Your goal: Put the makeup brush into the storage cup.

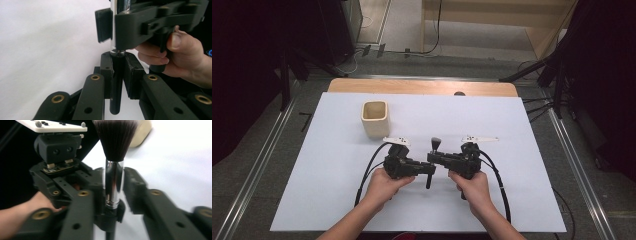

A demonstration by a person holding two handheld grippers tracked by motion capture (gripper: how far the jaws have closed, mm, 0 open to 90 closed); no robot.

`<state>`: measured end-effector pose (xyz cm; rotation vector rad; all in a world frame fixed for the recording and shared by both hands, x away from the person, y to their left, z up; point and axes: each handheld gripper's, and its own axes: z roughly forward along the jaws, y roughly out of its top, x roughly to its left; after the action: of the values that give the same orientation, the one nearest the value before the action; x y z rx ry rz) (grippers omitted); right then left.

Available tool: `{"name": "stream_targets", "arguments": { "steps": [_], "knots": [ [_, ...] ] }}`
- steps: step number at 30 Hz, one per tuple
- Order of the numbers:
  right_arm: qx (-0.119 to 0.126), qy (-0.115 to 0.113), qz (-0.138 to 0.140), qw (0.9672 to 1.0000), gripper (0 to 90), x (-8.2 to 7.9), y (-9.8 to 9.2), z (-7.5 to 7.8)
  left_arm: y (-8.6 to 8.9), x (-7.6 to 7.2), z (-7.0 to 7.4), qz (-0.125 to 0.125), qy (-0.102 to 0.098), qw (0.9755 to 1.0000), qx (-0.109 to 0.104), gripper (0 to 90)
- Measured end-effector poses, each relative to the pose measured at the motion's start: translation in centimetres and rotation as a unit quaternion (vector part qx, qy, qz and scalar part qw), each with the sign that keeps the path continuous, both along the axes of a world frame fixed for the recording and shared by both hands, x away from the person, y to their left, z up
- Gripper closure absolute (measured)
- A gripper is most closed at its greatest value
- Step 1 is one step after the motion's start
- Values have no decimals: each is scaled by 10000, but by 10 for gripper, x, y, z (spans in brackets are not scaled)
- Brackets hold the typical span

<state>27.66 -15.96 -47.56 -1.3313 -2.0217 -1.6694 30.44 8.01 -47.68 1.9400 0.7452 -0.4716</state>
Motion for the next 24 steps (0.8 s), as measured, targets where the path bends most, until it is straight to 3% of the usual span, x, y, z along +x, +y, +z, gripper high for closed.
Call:
{"name": "stream_targets", "arguments": {
  "steps": [1,4,5,21,24],
  "knots": [
    [-115,-234,-57,9996,656,-2,0,1,1,1,0,44,-16,10000,50,793],
    [-154,-354,-98,9992,624,-2,0,1,3,2,1,65,3,10000,63,794],
    [-176,-442,-135,9988,565,-3,0,2,3,2,1,65,0,9999,85,794],
    [-235,-683,-75,9974,441,-5,-1,4,11,5,7,92,-100,9995,283,793],
    [-238,-686,31,9974,378,-5,-1,3,14,6,8,119,-100,9993,349,793]
  ]
}}
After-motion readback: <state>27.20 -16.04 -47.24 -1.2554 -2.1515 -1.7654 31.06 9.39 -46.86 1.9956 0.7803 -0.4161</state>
